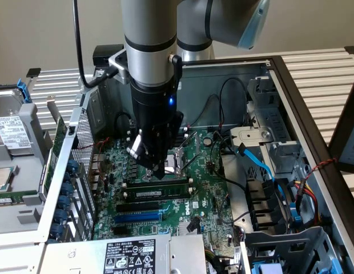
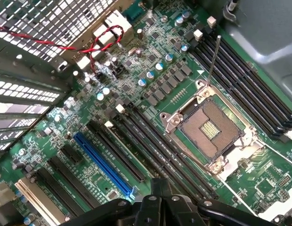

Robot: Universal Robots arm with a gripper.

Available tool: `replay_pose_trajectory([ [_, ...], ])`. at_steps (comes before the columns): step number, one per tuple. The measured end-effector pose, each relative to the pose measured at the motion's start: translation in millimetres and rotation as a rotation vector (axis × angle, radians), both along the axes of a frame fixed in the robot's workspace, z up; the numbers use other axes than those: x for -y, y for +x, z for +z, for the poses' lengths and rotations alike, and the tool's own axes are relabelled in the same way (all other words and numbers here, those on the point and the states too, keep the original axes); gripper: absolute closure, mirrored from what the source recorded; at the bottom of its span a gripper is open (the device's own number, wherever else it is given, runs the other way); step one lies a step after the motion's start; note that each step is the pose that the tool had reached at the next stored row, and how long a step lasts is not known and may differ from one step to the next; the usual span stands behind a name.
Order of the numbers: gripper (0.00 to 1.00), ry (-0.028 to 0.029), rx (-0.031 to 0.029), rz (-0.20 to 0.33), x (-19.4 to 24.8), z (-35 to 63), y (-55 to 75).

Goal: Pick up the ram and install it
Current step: 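Press down the ram until it locks into place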

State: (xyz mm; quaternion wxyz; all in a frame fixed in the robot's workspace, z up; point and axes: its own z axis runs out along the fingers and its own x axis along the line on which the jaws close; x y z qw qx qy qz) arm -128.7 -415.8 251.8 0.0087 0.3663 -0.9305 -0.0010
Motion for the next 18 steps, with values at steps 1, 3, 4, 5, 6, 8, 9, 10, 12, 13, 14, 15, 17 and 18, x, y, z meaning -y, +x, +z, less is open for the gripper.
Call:
replay_pose_trajectory([
  [1,0.9,-0.0001,0.0,-0.018,0.0,-0.1,0.0],
  [3,0.9,0.0,0.0,-0.052,0.0,-0.3,0.0],
  [4,0.9,0.0,0.0,-0.068,0.0,-0.4,0.0],
  [5,0.9,-0.0001,-0.0001,-0.085,0.0,-0.5,0.0],
  [6,0.9,0.0,0.0,-0.101,0.0,-0.5,0.0],
  [8,0.9,0.0,0.0001,-0.134,0.0,-0.6,0.0],
  [9,0.9,0.0,0.0,-0.149,0.0,-0.7,0.0],
  [10,0.9,0.0001,0.0001,-0.166,0.0,-0.7,0.0],
  [12,0.9,0.0,0.0,-0.197,0.0,-0.7,0.0],
  [13,0.9,0.0,0.0,-0.213,0.0,-0.7,0.0],
  [14,0.9,0.0,0.0,-0.229,0.0,-0.7,0.0],
  [15,0.9,0.0,0.0,-0.244,0.0,-0.7,0.0],
  [17,0.9,0.0,0.0,-0.275,0.0,-0.7,0.0],
  [18,0.9,0.0,0.0,-0.291,0.0,-0.7,0.0],
])
